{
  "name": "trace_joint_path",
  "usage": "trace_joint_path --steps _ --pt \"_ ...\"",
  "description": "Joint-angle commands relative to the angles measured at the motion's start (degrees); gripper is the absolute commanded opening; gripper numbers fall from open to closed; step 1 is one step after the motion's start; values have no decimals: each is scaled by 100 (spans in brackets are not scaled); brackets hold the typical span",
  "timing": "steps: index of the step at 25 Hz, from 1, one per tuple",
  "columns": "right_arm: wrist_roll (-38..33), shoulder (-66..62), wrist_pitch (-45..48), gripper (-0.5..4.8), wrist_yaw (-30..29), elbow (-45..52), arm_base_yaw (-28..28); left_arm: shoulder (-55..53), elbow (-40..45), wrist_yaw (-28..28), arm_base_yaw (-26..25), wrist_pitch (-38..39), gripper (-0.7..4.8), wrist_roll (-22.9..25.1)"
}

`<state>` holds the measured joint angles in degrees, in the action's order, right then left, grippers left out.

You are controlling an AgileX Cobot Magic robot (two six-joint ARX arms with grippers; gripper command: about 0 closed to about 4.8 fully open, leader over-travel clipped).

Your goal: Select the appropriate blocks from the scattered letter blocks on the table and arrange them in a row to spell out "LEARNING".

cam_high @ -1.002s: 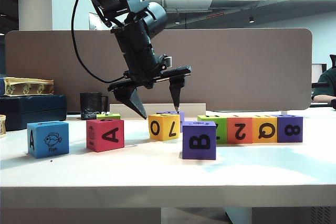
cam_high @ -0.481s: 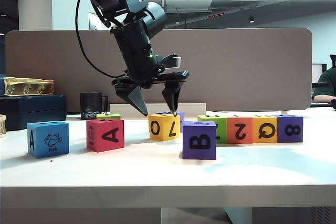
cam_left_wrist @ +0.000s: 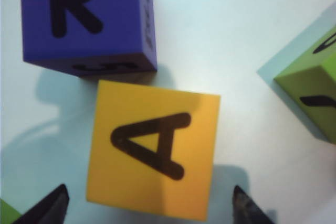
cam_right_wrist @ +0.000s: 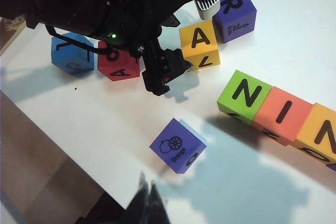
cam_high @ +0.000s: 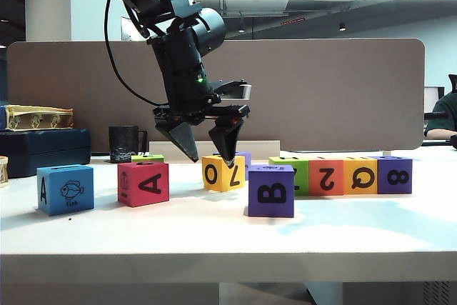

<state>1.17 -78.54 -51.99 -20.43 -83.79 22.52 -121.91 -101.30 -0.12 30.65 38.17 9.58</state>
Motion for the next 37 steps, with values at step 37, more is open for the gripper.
trace_joint_path --steps 37 --pt "-2 31 -101 -1 -28 -31 7 -243 -22 -2087 -33 455 278 697"
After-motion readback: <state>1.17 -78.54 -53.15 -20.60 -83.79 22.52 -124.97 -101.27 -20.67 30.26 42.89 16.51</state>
